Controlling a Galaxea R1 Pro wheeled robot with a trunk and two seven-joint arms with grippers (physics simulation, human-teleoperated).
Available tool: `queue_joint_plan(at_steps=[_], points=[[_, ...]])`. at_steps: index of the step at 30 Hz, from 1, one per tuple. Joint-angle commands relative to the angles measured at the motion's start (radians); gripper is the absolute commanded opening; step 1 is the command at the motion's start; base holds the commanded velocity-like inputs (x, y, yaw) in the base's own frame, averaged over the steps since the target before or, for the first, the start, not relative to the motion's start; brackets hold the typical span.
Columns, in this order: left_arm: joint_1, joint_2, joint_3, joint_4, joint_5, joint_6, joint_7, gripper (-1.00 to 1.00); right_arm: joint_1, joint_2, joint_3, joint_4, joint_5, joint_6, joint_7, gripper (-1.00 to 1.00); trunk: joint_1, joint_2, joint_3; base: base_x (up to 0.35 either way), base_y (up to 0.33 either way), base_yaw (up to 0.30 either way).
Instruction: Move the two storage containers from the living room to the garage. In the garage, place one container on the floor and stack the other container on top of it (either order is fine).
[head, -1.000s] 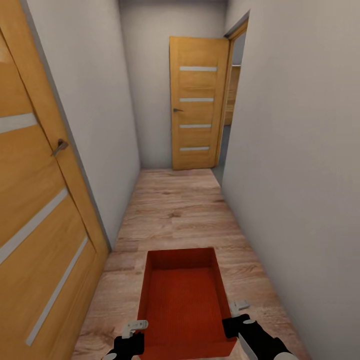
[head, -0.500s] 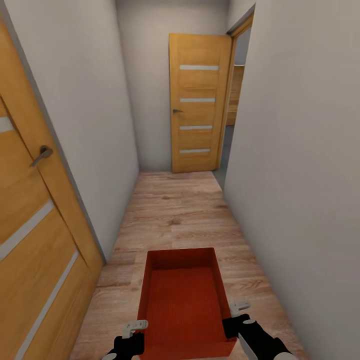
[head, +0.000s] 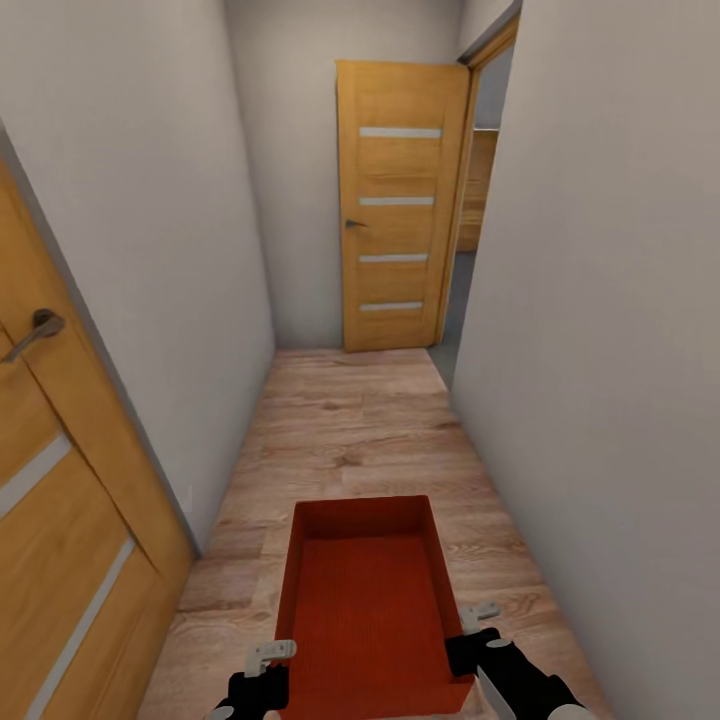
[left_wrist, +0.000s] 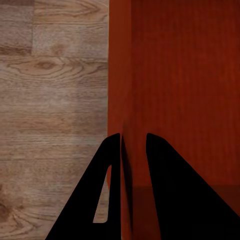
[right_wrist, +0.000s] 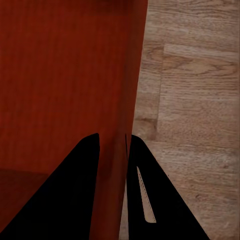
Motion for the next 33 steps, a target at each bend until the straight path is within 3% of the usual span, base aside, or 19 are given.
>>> queue_joint_plan(at_steps=[1,33], points=[[-0.001,0.018,-0.006,0.005,-0.013,-0.004,0.000,-1.00,0.000,-0.012,0.042,-0.004,0.006,-0.070,0.044,-1.00,0.001,0.000,-0.001,0.338,0.000,0.000],[-0.001,0.018,-0.006,0.005,-0.013,-0.004,0.000,-1.00,0.001,-0.013,0.042,-0.003,0.009,-0.072,0.045,-1.00,0.001,0.000,-0.001,0.338,0.001,0.000]])
